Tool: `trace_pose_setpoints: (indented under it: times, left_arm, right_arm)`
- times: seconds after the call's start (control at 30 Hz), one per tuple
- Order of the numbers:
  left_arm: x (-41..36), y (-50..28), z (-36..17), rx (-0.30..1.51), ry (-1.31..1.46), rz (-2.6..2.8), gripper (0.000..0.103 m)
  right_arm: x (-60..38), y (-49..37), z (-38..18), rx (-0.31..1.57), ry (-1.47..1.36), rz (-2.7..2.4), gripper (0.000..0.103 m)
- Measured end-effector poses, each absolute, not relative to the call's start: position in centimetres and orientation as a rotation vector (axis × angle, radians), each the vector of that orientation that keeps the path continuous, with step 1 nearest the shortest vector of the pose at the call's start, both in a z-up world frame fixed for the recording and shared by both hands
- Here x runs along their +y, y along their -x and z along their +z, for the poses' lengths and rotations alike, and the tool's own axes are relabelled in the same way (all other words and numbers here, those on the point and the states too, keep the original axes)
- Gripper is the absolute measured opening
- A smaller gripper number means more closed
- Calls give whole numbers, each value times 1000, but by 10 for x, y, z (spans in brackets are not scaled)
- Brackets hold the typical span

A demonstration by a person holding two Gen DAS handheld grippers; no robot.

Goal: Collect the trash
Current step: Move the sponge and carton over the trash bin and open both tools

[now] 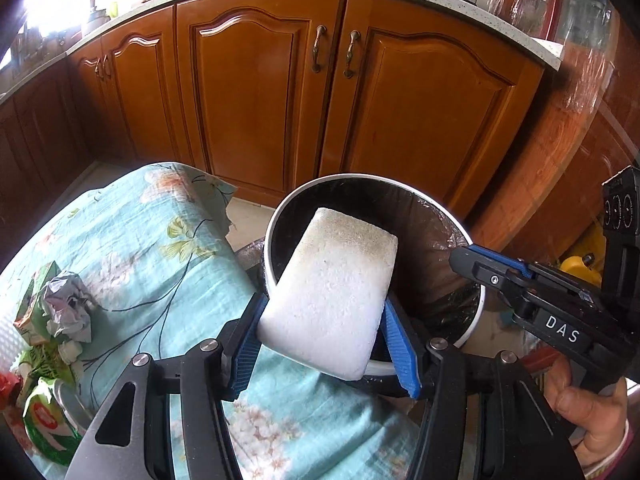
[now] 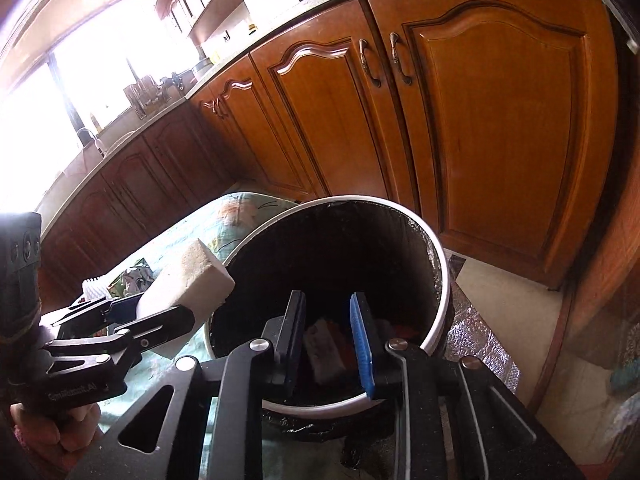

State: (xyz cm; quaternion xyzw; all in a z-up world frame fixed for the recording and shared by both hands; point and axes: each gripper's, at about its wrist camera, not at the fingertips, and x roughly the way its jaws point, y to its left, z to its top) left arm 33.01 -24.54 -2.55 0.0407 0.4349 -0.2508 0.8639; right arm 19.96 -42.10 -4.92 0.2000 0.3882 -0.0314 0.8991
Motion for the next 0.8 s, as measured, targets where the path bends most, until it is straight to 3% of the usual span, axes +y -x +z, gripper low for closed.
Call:
trace_pose_setpoints:
  times: [0.23, 0.63, 0.8]
  left_arm:
    - [-258, -341, -34, 937, -79, -532, 72]
    - [-191, -302, -34, 908, 80, -478, 73]
    - [-152, -271, -36, 896, 121, -412, 73]
  right_arm:
    - [-422, -194, -47, 784, -432, -79, 26]
    - [-391, -179, -33, 740, -464, -16, 28]
    - [-354, -180, -34, 749, -446, 75, 55]
